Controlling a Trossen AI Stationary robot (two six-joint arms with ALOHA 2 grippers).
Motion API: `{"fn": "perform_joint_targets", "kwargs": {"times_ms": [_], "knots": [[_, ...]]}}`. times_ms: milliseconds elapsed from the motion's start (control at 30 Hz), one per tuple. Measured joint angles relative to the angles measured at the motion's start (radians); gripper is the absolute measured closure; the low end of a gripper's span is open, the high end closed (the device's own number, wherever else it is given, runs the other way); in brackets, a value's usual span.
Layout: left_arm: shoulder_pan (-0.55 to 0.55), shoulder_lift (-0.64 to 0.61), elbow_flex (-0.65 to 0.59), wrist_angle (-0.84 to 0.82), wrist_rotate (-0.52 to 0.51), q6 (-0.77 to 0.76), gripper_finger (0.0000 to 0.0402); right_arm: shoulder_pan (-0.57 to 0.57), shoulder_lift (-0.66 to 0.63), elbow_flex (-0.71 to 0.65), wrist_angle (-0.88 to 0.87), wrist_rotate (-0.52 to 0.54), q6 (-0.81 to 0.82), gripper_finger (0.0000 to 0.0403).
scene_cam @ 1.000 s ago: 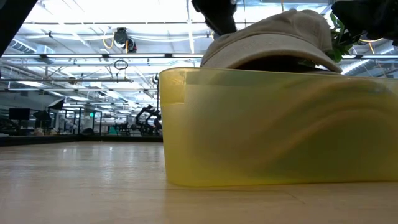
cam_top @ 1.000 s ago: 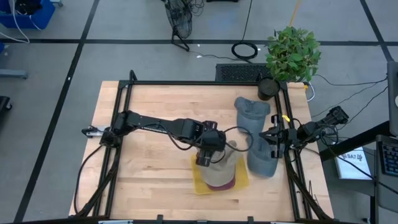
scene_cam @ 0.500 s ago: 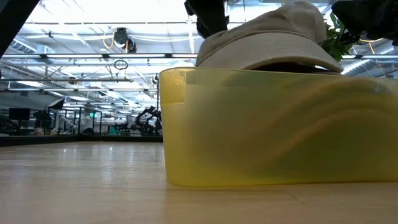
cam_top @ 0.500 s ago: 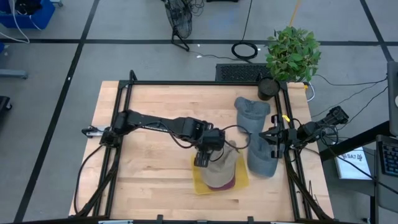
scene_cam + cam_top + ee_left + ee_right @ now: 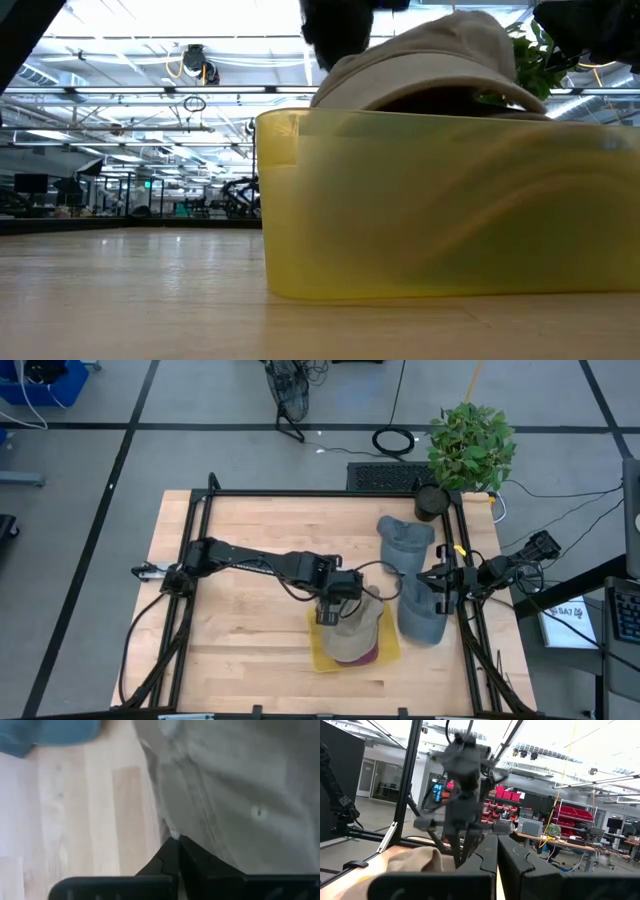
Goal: Pick and place caps into container
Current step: Put the brown cap into the yellow container
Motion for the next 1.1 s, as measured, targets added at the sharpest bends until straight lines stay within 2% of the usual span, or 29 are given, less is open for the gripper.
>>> {"fn": "perform_joint_targets", "kwargs": {"times_ms": [133,233,333,400,567,700,933,1100], "knots": [[0.0,-0.008,0.06,-0.004,-0.008,-0.075,0.0397,0.0,0.0,0.0,0.0,0.0,0.0,0.0403],[-0.003,-0.008,0.125,-0.033,-0.007,-0.095,0.0384,0.0,0.0,0.0,0.0,0.0,0.0,0.0403],[-0.016,-0.01,0.18,-0.052,0.015,-0.054,0.0358,0.0,0.0,0.0,0.0,0.0,0.0,0.0403],[-0.039,-0.01,0.196,-0.055,-0.006,-0.025,0.0337,0.0,0.0,0.0,0.0,0.0,0.0,0.0403],[-0.093,-0.01,0.197,-0.058,-0.166,0.023,0.0274,0.0,0.0,0.0,0.0,0.0,0.0,0.0403],[-0.112,-0.01,0.197,-0.057,-0.076,0.022,0.0224,0.0,0.0,0.0,0.0,0.0,0.0,0.0403],[-0.203,-0.007,0.094,0.047,-0.12,0.062,0.0156,0.0,0.0,0.0,0.008,0.0,0.0,0.0403],[-0.219,-0.007,-0.001,0.166,-0.151,0.107,0.0141,0.0,0.0,0.0,0.008,0.0,0.0,0.0403]]}}
